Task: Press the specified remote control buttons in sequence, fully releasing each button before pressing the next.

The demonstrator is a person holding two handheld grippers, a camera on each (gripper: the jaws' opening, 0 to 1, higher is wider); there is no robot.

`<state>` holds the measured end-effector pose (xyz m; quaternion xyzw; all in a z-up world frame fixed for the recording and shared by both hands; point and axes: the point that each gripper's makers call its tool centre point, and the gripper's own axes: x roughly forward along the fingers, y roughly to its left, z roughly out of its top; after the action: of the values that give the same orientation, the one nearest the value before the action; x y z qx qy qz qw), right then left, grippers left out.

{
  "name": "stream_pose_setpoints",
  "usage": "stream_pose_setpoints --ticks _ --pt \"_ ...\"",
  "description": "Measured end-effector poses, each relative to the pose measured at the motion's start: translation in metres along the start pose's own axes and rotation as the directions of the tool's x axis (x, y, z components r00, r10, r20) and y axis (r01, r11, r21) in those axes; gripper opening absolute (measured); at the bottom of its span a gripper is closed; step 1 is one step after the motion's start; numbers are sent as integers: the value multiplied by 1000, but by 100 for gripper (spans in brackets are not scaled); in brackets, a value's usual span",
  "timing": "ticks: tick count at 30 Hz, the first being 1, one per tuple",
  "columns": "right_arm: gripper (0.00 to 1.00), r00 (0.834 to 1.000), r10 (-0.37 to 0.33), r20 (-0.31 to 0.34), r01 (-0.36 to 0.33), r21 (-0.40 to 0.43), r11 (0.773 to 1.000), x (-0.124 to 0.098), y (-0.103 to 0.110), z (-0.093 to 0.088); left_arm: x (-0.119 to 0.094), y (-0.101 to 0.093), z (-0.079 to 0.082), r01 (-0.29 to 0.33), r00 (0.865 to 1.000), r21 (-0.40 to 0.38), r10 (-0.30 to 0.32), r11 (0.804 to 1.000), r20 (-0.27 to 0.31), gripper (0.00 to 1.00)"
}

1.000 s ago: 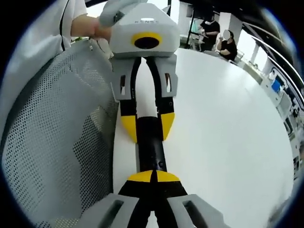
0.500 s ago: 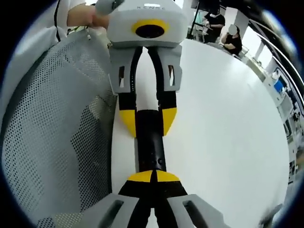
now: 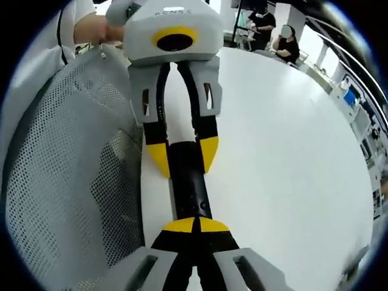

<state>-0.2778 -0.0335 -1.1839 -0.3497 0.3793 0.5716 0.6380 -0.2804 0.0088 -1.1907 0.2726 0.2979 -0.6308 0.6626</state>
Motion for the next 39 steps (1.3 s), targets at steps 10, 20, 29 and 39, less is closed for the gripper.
stream_pose_setpoints --ticks 10,20,29,39 --pt "0 998 55 41 -57 68 996 -1 0 1 0 0 0 3 1000 0 -3 1000 1 25" --pt "0 998 61 6 -61 46 997 -4 -1 -6 1 1 0 0 1000 -5 0 1000 6 25" --pt "0 999 49 -5 -49 45 998 -5 1 -8 1 1 0 -2 1000 -6 2 1000 9 25" --pt "0 997 9 -79 -14 -61 998 -2 2 -7 1 0 0 0 1000 2 0 1000 5 25"
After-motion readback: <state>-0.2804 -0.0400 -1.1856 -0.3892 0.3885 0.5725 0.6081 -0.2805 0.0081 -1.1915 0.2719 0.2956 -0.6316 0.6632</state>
